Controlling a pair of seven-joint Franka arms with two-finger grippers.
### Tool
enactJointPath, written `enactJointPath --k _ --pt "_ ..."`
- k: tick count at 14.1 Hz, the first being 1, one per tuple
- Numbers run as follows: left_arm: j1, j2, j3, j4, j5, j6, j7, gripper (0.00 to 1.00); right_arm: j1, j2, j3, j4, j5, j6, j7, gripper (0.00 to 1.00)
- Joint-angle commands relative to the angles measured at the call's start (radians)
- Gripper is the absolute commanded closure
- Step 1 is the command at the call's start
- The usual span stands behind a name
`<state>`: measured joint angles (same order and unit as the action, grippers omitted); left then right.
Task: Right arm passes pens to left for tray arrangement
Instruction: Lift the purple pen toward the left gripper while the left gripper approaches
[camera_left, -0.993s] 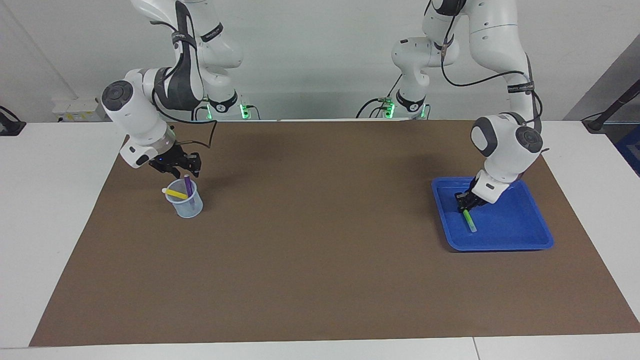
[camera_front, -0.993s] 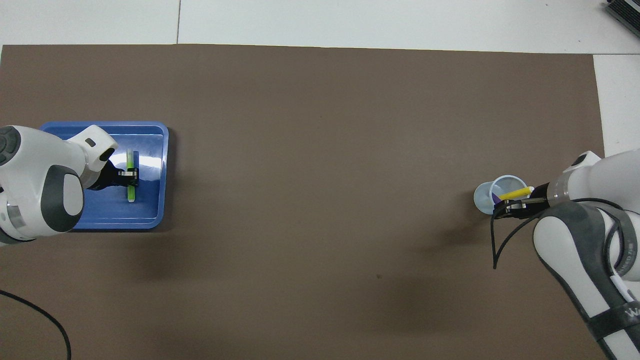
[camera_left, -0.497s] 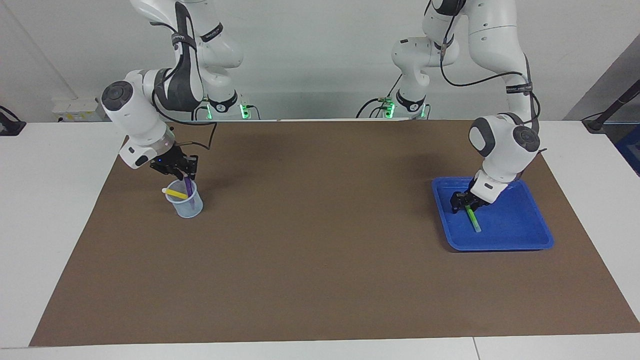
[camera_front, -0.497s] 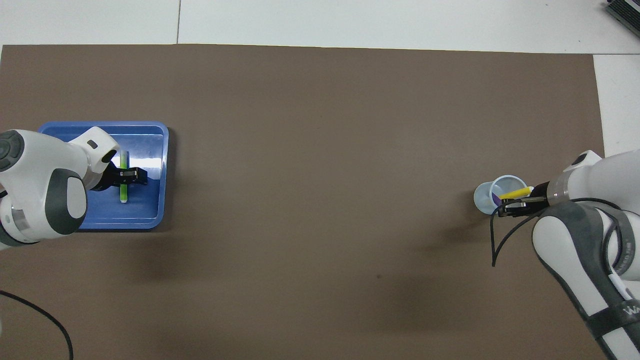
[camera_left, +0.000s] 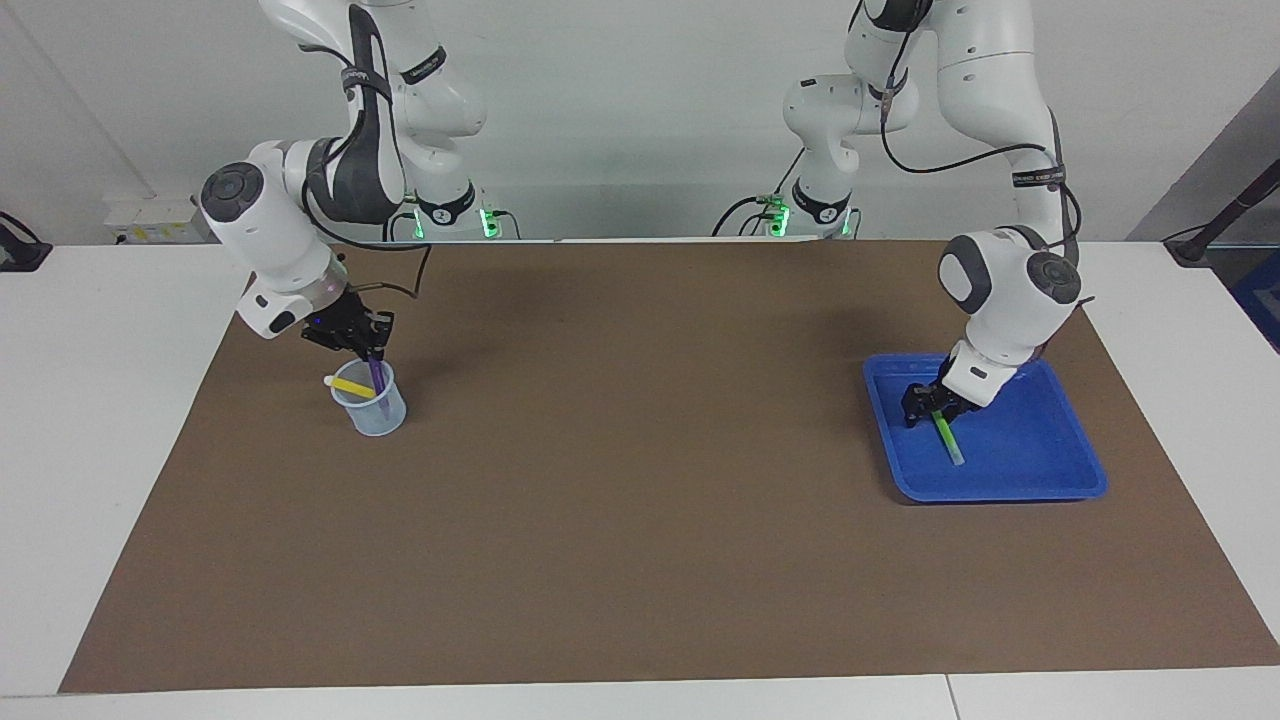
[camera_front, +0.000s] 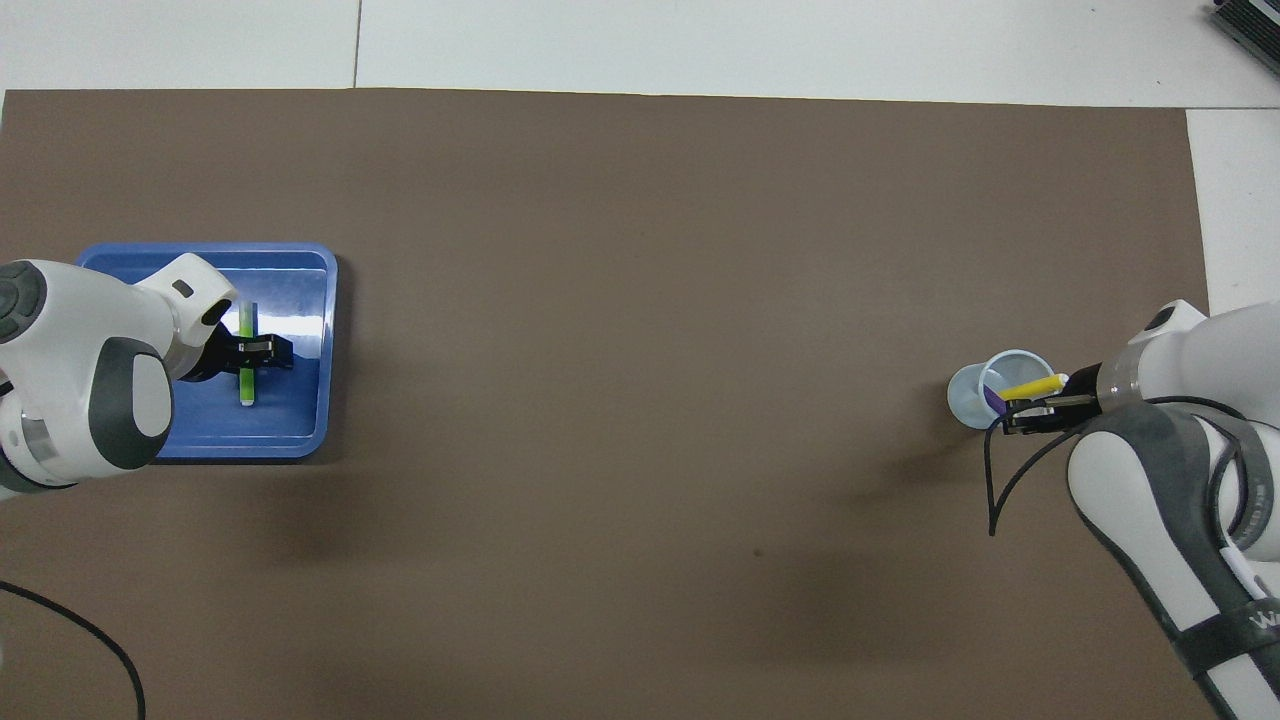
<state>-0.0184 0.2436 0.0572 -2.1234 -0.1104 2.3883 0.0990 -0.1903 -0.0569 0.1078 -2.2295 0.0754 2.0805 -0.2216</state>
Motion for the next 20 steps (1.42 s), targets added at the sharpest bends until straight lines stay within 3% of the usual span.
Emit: enactJointPath --k 1,3,11,14,16,20 --pt "0.011 0.013 -0.005 0.037 0.009 -0.026 -0.001 0.33 -0.011 0.020 0.006 0.025 -0.040 0.013 -0.113 1.00" --pt "0.011 0.008 -0.005 0.075 0.006 -0.081 -0.001 0.21 -0.008 0.031 0.007 0.062 -0.080 -0.009 -0.119 1.00" --pt "0.008 -0.066 -0.003 0.204 0.006 -0.335 -0.031 0.19 0.020 0.031 0.015 0.289 -0.060 -0.290 -0.128 1.00" --pt "-0.005 -0.076 -0.013 0.292 -0.006 -0.464 -0.160 0.19 0.022 0.038 0.015 0.430 -0.017 -0.446 -0.124 1.00" --pt "-0.012 -0.099 -0.019 0.312 -0.087 -0.489 -0.284 0.19 0.023 0.029 0.029 0.471 0.001 -0.480 -0.122 1.00" --pt "-0.018 -0.138 -0.071 0.330 -0.211 -0.488 -0.552 0.19 0.029 0.028 0.056 0.508 0.260 -0.406 0.029 1.00"
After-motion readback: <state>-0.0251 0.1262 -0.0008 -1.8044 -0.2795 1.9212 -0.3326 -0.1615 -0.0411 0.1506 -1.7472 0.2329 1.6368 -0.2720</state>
